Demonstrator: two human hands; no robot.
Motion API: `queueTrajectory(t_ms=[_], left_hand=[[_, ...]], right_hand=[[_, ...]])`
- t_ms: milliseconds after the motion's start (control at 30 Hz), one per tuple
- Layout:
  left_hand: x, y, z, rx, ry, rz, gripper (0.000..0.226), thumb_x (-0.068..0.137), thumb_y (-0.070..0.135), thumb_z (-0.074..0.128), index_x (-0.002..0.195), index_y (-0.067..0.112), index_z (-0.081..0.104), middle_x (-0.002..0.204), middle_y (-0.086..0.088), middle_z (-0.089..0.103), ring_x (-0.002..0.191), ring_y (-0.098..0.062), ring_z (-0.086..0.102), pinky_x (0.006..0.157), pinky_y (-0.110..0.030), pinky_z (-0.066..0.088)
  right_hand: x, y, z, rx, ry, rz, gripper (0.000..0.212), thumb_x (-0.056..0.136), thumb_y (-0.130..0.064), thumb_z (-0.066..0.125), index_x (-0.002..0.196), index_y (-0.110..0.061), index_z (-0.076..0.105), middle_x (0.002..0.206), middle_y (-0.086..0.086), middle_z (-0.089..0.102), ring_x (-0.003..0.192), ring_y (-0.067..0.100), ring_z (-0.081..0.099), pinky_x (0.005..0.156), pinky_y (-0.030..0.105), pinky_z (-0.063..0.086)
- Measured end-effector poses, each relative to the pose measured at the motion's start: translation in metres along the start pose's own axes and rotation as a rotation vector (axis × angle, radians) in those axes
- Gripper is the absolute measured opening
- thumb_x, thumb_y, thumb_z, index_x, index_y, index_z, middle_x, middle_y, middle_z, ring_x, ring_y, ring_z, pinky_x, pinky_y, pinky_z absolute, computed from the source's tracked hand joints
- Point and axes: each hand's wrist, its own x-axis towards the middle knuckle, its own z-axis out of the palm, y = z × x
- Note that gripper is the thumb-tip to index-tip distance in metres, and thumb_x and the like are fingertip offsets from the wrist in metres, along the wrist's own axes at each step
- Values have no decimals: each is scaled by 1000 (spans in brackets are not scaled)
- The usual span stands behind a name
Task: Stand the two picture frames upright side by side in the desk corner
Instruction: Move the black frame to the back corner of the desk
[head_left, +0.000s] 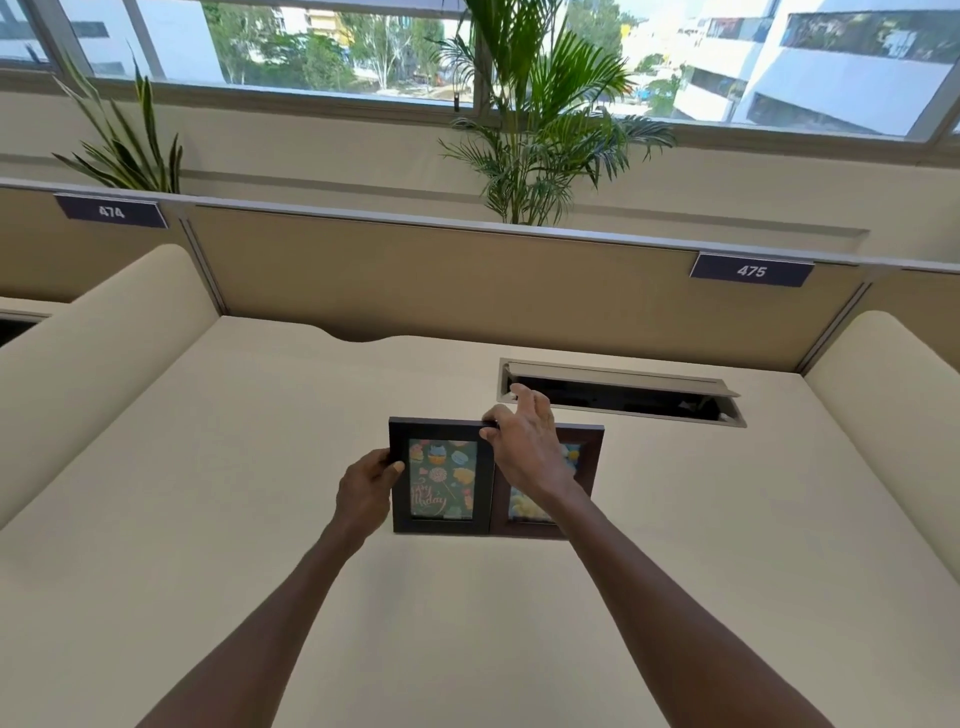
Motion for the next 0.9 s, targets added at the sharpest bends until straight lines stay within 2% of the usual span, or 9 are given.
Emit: queueTrajectory(t_ms=[100,267,400,600,667,733,767,833,900], left_hand=[[-8,-1,-7,-87,-42,-11,27,100,20,52,122,9,63,116,-8,70,112,-26,64,99,-49,50],[-16,5,-18,-184,-1,2,29,101,25,50,125,14,62,115,-2,71,112,-22,65,93,-41,54],[-13,18,-30,-262,44,16,28,102,22,48,125,15,62,114,-2,72,111,-23,65,95,-42,53],[-5,42,-52,-369,85,62,28,102,20,48,125,13,61,113,-3,71,110,-22,64,97,-43,51],[1,48,-63,-398,95,75,28,101,20,48,125,12,61,114,-5,70,113,-24,63,99,-45,50],[6,54,-75,-421,99,86,26,101,19,49,123,13,61,113,-5,70,113,-25,63,97,-44,51],[9,56,-81,-426,98,94,26,101,19,49,123,13,62,113,-4,71,113,-25,64,97,-43,51],[15,57,-94,-424,92,103,27,101,20,50,123,13,62,113,-5,71,112,-24,65,96,-43,52],[21,55,-104,-413,81,110,28,101,21,50,124,12,62,114,-5,72,112,-23,65,96,-42,52]], right_hand=[[1,1,1,-13,-11,-32,26,100,-29,56,117,-13,66,149,18,35,142,35,22,117,47,27],[4,-13,-10,50,6,-98,26,101,-26,53,118,-11,66,150,19,35,143,34,21,118,48,28],[8,-27,-26,155,64,-138,26,100,-26,56,118,-10,66,146,18,42,140,32,27,116,48,33],[19,-47,-31,351,135,-53,49,97,-45,57,131,-10,54,127,9,57,125,24,41,101,40,44],[25,-55,-26,455,75,0,56,96,-52,54,133,-9,51,121,7,61,118,20,49,88,33,47],[31,-62,-23,609,-58,53,61,96,-58,49,132,-9,49,109,3,68,102,16,63,71,27,49],[34,-66,-20,682,-125,69,61,95,-60,46,129,-10,50,104,3,70,95,15,68,69,29,54],[40,-74,-9,810,-211,90,62,94,-64,42,120,-9,54,106,7,72,95,19,70,76,38,59],[45,-82,4,956,-273,102,61,94,-65,40,114,-11,59,109,6,73,98,18,72,79,33,60]])
